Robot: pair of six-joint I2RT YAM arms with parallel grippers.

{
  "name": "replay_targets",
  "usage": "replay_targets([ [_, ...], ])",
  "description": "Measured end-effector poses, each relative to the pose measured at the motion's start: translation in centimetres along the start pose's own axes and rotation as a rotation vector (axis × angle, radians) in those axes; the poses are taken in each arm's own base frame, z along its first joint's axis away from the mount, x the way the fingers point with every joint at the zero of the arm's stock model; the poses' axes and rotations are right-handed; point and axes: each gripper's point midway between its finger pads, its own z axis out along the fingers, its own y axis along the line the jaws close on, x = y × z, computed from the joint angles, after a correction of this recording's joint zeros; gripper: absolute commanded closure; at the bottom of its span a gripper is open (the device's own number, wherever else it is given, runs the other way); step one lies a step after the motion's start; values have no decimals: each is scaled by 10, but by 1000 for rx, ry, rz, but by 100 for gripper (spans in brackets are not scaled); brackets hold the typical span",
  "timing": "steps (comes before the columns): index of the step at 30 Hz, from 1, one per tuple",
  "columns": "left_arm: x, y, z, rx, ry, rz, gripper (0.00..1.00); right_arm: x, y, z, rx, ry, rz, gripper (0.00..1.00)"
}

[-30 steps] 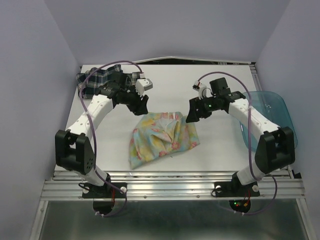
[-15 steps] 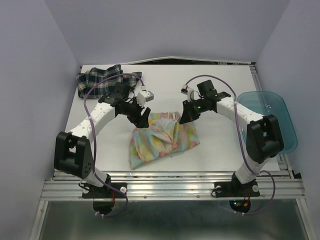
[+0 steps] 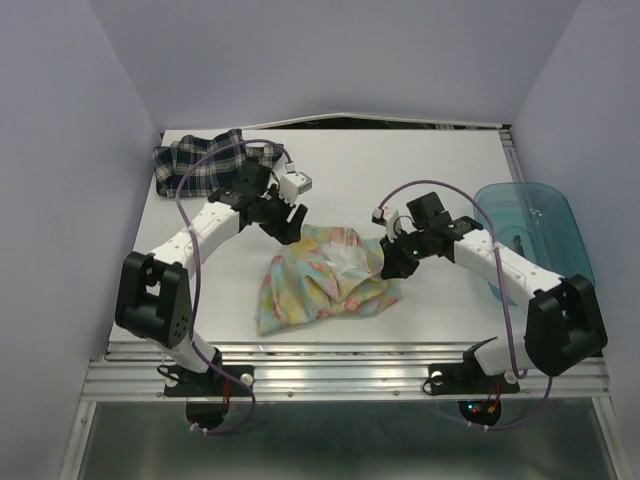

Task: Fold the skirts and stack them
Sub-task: Flatten the skirt out

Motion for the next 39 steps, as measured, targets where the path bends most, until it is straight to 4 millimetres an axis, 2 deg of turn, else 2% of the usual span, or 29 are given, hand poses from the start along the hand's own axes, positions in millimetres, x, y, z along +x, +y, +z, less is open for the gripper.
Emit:
replay_targets([
  [2, -7, 9, 14, -16, -1, -10, 26, 10, -5, 2, 24, 29, 3, 99],
  [5, -7, 13, 35, -41, 23, -31, 25, 10, -10, 2, 52, 33, -8, 99],
  [10, -3, -3, 60, -91, 70, -15, 24, 20, -13, 6, 68, 50, 1, 99],
  [14, -15, -17, 76, -152, 80, 15, 24, 21, -14, 7, 79, 52, 7, 99],
  [17, -22, -20, 92, -205, 84, 19, 25, 21, -16, 7, 92, 53, 10, 99],
  [20, -13, -13, 104, -284, 124, 6, 27, 21, -18, 6, 103, 55, 14, 99],
  [25, 6, 16, 115, -431, 196, -16, 30, 20, -21, 4, 132, 47, 20, 99],
  [28, 4, 31, 107, -511, 201, -21, 31, 19, -24, 1, 160, 38, 22, 99],
  [32, 16, 59, 85, -595, 258, -41, 31, 16, -27, -5, 194, 23, 20, 99],
  [36, 20, 92, 45, -655, 294, -71, 30, 13, -27, -9, 215, 6, 20, 99],
  [39, 12, 110, 10, -683, 281, -68, 30, 13, -28, -11, 224, 5, 22, 99],
])
